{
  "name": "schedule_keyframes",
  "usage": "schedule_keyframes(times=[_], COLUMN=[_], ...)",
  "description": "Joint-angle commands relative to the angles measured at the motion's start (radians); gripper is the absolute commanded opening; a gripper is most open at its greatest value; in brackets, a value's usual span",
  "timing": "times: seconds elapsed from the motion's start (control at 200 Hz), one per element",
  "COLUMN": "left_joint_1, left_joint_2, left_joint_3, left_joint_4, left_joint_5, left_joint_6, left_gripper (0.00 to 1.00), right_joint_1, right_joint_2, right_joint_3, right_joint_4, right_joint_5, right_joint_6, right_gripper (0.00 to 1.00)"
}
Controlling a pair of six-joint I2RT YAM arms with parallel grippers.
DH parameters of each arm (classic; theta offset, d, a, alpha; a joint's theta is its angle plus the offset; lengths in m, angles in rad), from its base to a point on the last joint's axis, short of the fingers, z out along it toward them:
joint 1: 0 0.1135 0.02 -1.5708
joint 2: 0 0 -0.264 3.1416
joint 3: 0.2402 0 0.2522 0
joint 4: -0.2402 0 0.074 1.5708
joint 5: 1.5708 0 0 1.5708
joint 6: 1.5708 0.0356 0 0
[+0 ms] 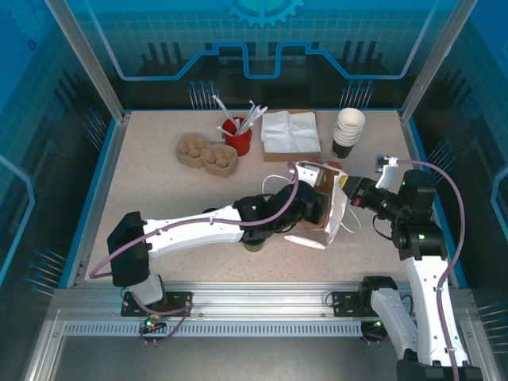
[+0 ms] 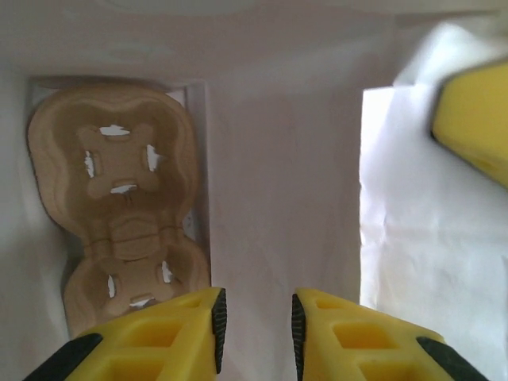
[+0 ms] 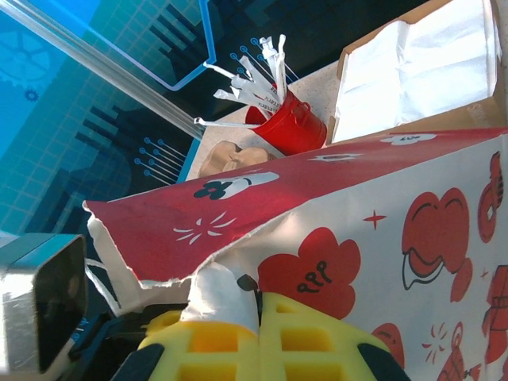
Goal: Pack the takeout coffee
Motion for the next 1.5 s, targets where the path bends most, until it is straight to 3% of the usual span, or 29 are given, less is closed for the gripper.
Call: schedule_keyframes(times=[0.0, 0.54, 0.665, 0.79, 1.025, 1.496], left_joint_1=[-0.003, -0.005, -0.011, -0.034, -0.050, -0.050], left_joint_2=[0.068, 0.210, 0.187, 0.143, 0.074, 0.078], left_joint_3=[0.085, 0.257, 0.255, 0.264, 0.269, 0.329], left_joint_4=[-0.128, -0.317, -0.300, -0.293, -0.315, -0.345], left_joint_5=[-0.083, -0.092, -0.082, -0.099, -0.117, -0.128], left_joint_6=[-0.048, -0.110, -0.101, -0.067, -0.081, -0.069], left_gripper=[0.31, 0.28, 0.28, 0.35, 0.34, 0.32], right_joint_1=[0.006, 0.012, 0.012, 0.012, 0.016, 0.028], right_joint_2=[-0.003, 0.012, 0.015, 0.023, 0.038, 0.072], right_joint_3=[0.014, 0.019, 0.049, 0.055, 0.061, 0.079], right_joint_4=[0.005, -0.083, -0.098, -0.122, -0.143, -0.170], right_joint_5=[0.006, 0.113, 0.125, 0.154, 0.184, 0.195], right_joint_6=[0.065, 0.233, 0.237, 0.239, 0.251, 0.272], right_gripper=[0.00, 0.00, 0.00, 0.00, 0.00, 0.00])
